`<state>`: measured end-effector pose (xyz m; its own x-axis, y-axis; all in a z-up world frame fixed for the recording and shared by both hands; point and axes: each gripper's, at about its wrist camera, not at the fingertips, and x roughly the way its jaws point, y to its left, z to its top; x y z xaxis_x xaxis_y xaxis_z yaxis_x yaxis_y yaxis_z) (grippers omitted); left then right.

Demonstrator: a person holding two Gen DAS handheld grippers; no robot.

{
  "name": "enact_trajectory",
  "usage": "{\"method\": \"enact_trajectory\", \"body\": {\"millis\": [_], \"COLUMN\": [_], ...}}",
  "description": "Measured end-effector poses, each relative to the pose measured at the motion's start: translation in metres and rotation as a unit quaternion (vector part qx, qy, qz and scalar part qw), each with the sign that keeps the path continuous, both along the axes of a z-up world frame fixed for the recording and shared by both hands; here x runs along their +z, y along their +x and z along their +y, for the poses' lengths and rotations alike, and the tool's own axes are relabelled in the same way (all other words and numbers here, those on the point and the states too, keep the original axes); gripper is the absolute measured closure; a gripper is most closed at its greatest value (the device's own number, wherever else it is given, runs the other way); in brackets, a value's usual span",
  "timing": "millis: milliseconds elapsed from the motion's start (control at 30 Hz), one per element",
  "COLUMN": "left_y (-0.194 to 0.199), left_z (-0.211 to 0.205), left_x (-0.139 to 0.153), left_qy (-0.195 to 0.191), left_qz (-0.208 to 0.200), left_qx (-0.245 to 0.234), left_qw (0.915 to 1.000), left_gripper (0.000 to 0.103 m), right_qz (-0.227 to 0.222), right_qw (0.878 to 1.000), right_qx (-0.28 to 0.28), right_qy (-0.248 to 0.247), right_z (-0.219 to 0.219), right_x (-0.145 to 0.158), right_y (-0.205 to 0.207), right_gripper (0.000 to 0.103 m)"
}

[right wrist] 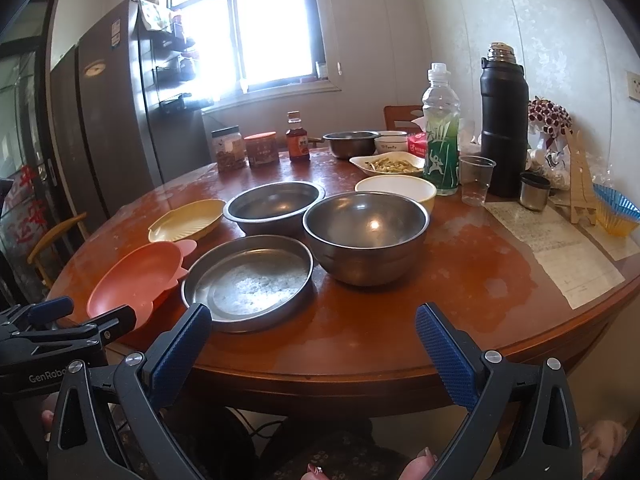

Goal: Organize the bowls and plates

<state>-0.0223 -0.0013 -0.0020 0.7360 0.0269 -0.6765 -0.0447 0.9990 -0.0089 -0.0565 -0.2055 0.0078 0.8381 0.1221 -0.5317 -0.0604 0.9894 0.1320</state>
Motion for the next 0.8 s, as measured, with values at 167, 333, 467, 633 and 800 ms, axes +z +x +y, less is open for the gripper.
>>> {"method": "enact_trajectory", "body": {"millis": [167, 333, 467, 633, 800], "left_y": [-0.0016, -0.0018, -0.0021, -0.002, -0.0027], "left_z": [-0.0005, -0.0004, -0.0011, -0.0015, 0.0009], "left_x": [0.0017, 0.0022, 0.0031, 0.0034, 0.0029], "left_qy": [0.001, 0.002, 0.003, 0.005, 0.004], "left_qz": [-0.002, -0.001, -0.002, -0.001, -0.001], "left_qx": [-0.001, 0.0, -0.002, -0.002, 0.001], "left_qw": [1.0, 1.0, 1.0, 1.0, 1.0], "left_gripper": [0.002, 0.002, 0.002, 0.002, 0.002], "right_qz": [-0.001, -0.002, 0.0, 0.001, 0.0], "right_qw": [1.0, 1.0, 1.0, 1.0, 1.0], "right_qx": [0.001, 0.002, 0.002, 0.008, 0.008], "right_qy": [-0.001, -0.002, -0.002, -0.006, -0.008], "right_z": [0.0007, 0.0004, 0.0007, 0.0036, 0.0051], "right_x": [-0.0002, 0.0004, -0.0005, -0.0009, -0.0009], "right_y": [-0.0007, -0.0018, -0.0018, -0.0024, -0.0025], "right_gripper": [0.001, 0.001, 0.001, 0.001, 0.001]}}
